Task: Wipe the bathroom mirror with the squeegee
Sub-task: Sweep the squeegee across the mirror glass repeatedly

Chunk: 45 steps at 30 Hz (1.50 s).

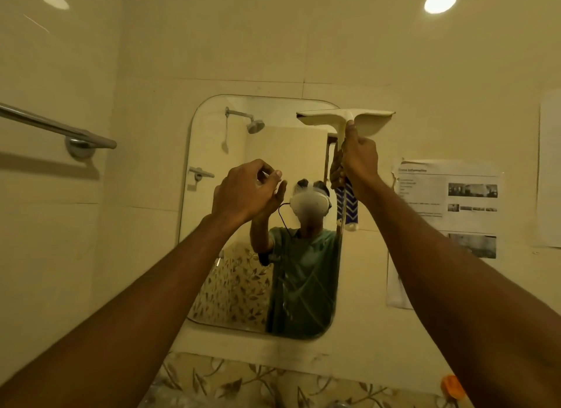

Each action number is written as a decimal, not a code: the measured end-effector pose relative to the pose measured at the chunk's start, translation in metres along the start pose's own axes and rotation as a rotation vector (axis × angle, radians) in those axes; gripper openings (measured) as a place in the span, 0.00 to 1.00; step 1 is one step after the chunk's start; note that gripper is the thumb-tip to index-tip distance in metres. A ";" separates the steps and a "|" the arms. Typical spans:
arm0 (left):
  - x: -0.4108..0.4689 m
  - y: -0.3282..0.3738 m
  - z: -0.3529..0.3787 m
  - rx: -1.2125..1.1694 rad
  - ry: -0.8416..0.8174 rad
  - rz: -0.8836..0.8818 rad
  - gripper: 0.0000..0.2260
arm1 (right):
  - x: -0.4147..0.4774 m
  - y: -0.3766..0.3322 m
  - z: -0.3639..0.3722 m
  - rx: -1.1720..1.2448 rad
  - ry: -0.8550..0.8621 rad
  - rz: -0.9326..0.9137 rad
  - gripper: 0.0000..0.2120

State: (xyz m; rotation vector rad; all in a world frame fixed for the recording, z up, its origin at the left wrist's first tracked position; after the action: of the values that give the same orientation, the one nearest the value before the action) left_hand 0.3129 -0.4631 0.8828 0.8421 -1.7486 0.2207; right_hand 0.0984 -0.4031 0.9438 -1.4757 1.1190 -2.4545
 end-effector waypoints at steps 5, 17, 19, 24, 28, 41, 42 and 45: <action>0.008 -0.001 0.009 -0.017 0.050 0.027 0.13 | 0.012 0.002 0.008 0.000 0.027 -0.009 0.27; 0.005 -0.012 0.034 -0.067 0.131 0.023 0.10 | -0.037 0.054 0.004 -0.046 0.070 0.096 0.37; -0.003 -0.017 0.036 -0.075 0.144 0.015 0.10 | -0.069 0.080 -0.004 -0.038 0.080 0.139 0.34; -0.023 -0.025 0.036 -0.102 0.145 0.018 0.10 | -0.097 0.089 -0.006 0.015 0.060 0.193 0.32; -0.027 -0.028 0.040 -0.115 0.116 0.033 0.09 | -0.057 0.048 -0.005 -0.018 0.065 0.131 0.36; -0.066 -0.047 0.050 -0.132 0.144 0.034 0.08 | -0.159 0.139 -0.035 -0.043 0.107 0.270 0.38; -0.071 -0.050 0.050 -0.134 0.135 0.023 0.07 | -0.165 0.140 -0.036 -0.060 0.113 0.285 0.37; -0.083 -0.057 0.049 -0.113 0.098 0.008 0.06 | -0.154 0.128 -0.035 -0.091 0.117 0.308 0.35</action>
State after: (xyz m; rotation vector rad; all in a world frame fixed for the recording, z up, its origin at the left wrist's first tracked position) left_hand 0.3214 -0.4961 0.7755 0.7312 -1.6567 0.1642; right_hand 0.1156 -0.4157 0.7415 -1.0917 1.3789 -2.3261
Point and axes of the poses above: each hand's wrist, its own x-axis towards the middle knuckle, its own z-axis out of the palm, y = z × x, the point moved 6 cm from there along x, towards the middle knuckle, and after that the axes turned 15 degrees about x, right-handed, at the moved point
